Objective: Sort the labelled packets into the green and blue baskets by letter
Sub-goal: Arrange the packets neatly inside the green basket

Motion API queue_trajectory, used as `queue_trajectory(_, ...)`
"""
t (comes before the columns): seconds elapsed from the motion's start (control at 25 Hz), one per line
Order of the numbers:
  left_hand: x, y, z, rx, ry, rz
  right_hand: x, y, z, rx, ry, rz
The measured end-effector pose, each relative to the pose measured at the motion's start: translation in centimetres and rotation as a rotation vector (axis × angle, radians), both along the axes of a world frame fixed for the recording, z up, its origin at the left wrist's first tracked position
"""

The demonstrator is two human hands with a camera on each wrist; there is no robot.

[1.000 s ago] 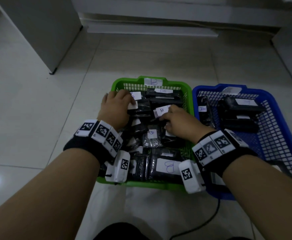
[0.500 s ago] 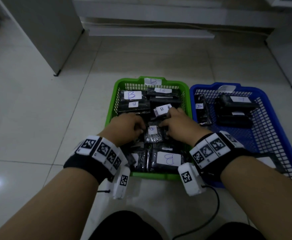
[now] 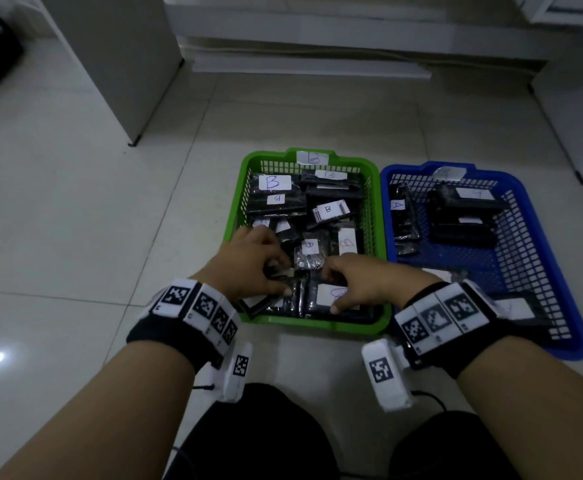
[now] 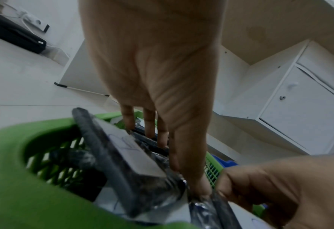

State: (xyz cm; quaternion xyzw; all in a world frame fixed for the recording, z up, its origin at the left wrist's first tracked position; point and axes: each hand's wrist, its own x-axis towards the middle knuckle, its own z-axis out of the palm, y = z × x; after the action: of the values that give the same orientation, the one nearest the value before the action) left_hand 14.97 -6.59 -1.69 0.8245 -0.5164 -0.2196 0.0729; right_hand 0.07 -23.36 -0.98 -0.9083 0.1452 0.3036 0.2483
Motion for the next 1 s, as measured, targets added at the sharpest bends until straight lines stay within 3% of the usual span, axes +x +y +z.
queue_trajectory(0.12,-0.5,1.7,1.0,0.063,-0.053,0.182,-0.4,0.4,0.0,0.002,-0.041,-0.022)
queue_trajectory(0.24,-0.9,2.3,1.8,0.249,-0.039,0.112,-0.7,0.7,0.3,-0.049,-0.057,-0.025)
queue_trajectory(0.48,0.3,2.3,3.1,0.462,-0.011,0.002,0.2,-1.0,1.7,0.042,-0.271,-0.39)
queue_trajectory(0.68,0.8,2.5,2.6,0.267,-0.011,0.082,4.2,-1.0,0.6,0.078,-0.284,-0.335)
queue_trajectory(0.84,2.3,2.3,3.7,0.003,0.33,0.287,6.1,0.7,-1.5,0.157,-0.316,-0.303)
queue_trajectory(1.0,2.8,1.0,3.6,-0.283,0.485,0.56,6.0,1.1,-3.2,-0.064,-0.367,-0.263)
